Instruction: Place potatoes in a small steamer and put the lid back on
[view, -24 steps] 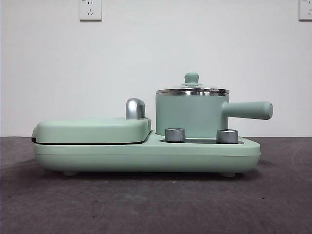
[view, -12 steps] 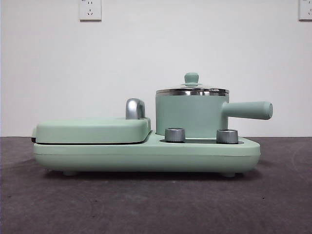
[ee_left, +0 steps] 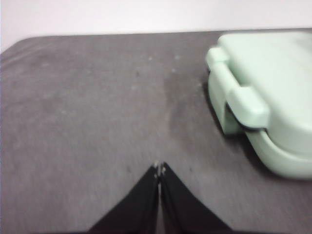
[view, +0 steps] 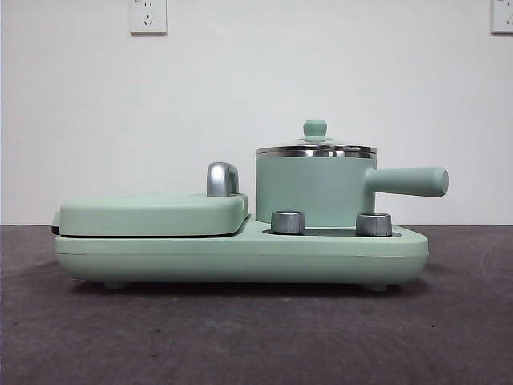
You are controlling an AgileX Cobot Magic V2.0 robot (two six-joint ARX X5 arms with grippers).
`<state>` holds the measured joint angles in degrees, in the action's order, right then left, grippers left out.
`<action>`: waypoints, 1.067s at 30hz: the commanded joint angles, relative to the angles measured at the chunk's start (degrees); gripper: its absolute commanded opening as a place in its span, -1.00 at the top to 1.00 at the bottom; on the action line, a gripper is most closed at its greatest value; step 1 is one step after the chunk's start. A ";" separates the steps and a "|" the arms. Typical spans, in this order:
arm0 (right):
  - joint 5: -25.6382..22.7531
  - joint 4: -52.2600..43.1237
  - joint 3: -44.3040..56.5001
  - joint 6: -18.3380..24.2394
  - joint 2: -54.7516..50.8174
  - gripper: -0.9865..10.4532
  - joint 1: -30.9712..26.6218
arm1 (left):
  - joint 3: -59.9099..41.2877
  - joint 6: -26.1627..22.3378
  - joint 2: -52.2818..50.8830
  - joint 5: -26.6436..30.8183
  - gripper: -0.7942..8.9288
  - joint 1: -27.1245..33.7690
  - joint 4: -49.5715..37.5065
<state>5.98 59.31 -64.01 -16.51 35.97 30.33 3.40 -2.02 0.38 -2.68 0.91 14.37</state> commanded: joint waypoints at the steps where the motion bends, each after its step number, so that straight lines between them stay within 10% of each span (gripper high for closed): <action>1: -0.04 -0.63 -0.59 0.42 0.13 0.79 0.35 | -1.55 0.13 -0.22 0.13 0.82 -0.02 -1.42; 32: -2.89 -0.77 -0.55 0.48 -0.15 0.79 -1.68 | -1.53 0.15 -0.20 0.13 0.82 -0.02 -3.41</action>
<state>4.27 59.27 -64.01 -16.45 35.70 29.12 2.35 -2.02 0.25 -2.68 0.89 11.31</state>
